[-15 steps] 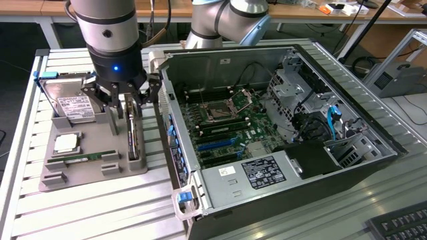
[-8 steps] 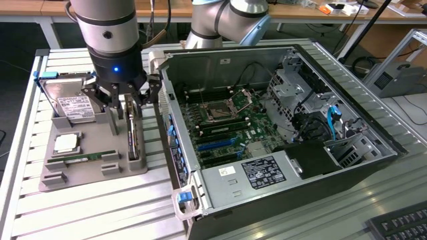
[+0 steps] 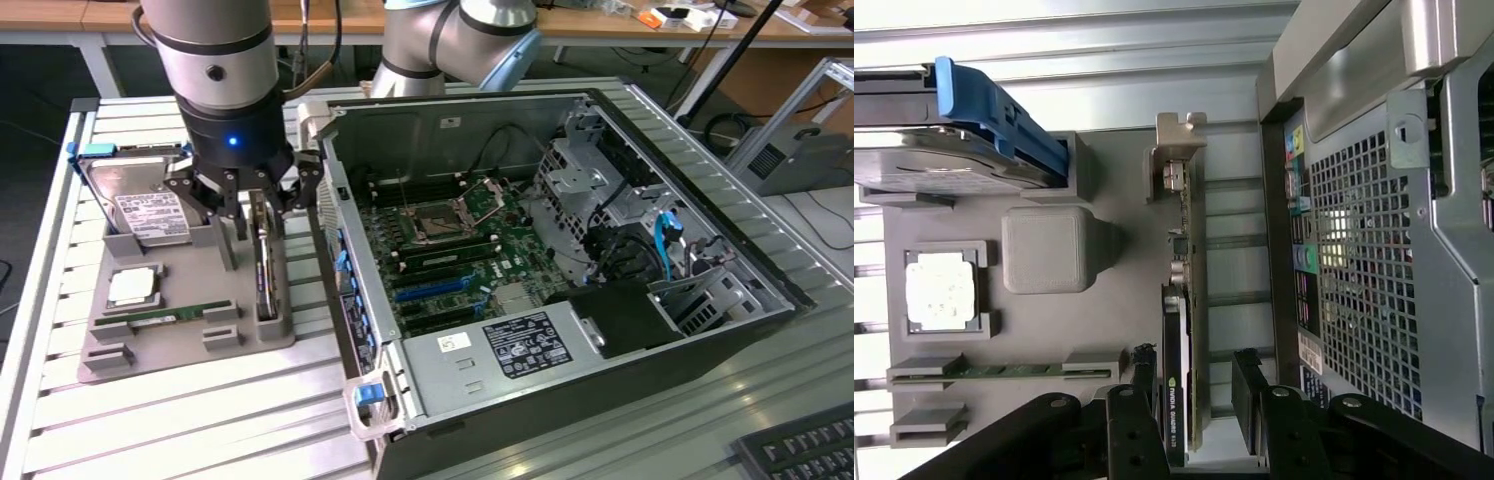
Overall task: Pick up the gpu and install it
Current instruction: 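Pick up the gpu and move the gpu toward the slot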
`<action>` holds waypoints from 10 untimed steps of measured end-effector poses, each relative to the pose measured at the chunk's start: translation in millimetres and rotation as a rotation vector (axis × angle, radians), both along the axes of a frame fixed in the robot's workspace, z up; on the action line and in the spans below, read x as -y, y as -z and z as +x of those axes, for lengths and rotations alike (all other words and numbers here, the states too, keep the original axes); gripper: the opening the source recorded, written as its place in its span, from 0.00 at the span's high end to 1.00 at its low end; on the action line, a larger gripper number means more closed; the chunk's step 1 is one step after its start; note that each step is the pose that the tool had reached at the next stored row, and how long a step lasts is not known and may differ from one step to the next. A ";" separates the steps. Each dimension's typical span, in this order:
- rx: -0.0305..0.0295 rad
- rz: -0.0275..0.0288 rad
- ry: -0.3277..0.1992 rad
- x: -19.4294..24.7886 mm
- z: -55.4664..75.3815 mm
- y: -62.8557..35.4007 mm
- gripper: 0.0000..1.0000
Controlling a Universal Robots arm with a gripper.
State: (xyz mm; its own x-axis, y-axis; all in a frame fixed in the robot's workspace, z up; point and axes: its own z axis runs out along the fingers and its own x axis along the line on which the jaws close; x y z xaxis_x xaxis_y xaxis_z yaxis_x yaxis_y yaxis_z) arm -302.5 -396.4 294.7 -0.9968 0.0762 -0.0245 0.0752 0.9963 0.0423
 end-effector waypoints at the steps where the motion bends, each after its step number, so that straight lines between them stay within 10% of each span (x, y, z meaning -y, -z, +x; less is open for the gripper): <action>1: 0.0000 -0.0002 0.000 0.0 0.0 0.2 0.56; 10: 0.0000 -0.0012 0.000 0.0 0.0 2.2 0.56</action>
